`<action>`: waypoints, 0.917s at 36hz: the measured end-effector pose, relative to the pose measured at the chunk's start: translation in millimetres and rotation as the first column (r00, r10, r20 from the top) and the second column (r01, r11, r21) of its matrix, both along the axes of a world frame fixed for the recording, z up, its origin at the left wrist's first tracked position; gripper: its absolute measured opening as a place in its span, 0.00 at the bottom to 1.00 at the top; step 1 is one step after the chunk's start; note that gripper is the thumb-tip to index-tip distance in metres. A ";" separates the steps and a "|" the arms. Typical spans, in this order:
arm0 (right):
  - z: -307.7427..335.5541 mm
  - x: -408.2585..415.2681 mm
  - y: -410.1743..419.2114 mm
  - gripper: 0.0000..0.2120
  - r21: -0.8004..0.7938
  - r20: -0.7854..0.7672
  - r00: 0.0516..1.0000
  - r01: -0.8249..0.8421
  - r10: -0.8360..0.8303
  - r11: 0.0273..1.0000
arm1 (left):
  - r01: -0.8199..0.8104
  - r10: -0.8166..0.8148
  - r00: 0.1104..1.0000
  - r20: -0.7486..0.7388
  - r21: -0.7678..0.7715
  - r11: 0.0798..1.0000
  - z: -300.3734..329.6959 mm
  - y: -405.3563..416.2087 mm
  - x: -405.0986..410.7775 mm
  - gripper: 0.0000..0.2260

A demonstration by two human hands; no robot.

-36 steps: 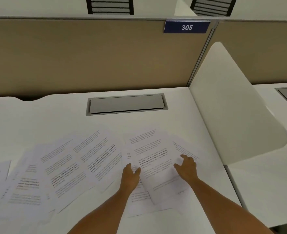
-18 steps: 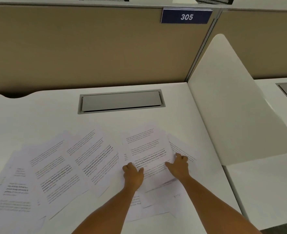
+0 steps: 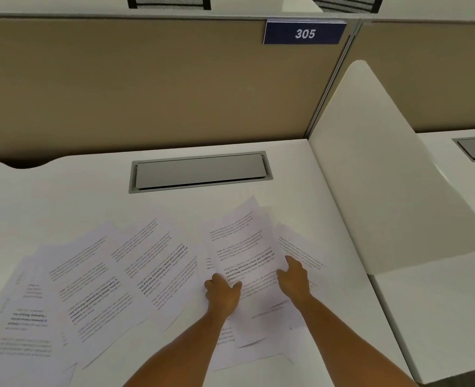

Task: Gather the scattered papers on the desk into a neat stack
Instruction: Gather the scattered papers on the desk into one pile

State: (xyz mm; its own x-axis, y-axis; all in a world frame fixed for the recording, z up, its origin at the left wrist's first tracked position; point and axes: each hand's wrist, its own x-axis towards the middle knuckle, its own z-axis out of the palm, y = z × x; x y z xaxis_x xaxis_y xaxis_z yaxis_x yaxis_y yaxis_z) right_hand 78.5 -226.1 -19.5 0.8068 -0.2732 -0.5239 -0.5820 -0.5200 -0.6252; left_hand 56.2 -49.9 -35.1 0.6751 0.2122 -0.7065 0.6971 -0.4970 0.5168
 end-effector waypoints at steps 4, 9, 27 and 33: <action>3.9 -5.1 -4.6 0.09 0.058 0.018 1.000 -0.003 0.002 0.998 | -0.002 0.001 1.000 0.006 0.042 0.999 2.0 2.5 -0.8 0.33; 7.0 -12.4 -16.6 0.11 0.214 0.006 0.999 0.051 -0.053 0.975 | -0.110 0.107 0.993 0.044 0.087 0.990 10.9 12.1 -1.1 0.33; 9.1 -62.3 -7.2 0.15 0.318 -0.052 0.997 0.062 -0.048 0.946 | -0.216 0.259 0.947 0.192 -0.220 0.951 17.0 40.4 -38.9 0.09; 3.6 -74.0 9.2 0.23 0.219 -0.057 0.998 0.010 0.002 0.976 | -0.195 0.209 0.949 0.237 -0.081 0.978 6.9 38.2 -42.9 0.08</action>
State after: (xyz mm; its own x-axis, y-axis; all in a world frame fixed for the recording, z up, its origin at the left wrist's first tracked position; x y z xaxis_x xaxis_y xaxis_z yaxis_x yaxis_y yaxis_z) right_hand 4.6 -216.9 -15.8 0.7733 -0.1499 -0.6160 -0.6214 -0.3717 -0.6897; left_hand 13.2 -11.8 -28.2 0.7751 0.3264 -0.5410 0.6294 -0.3245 0.7061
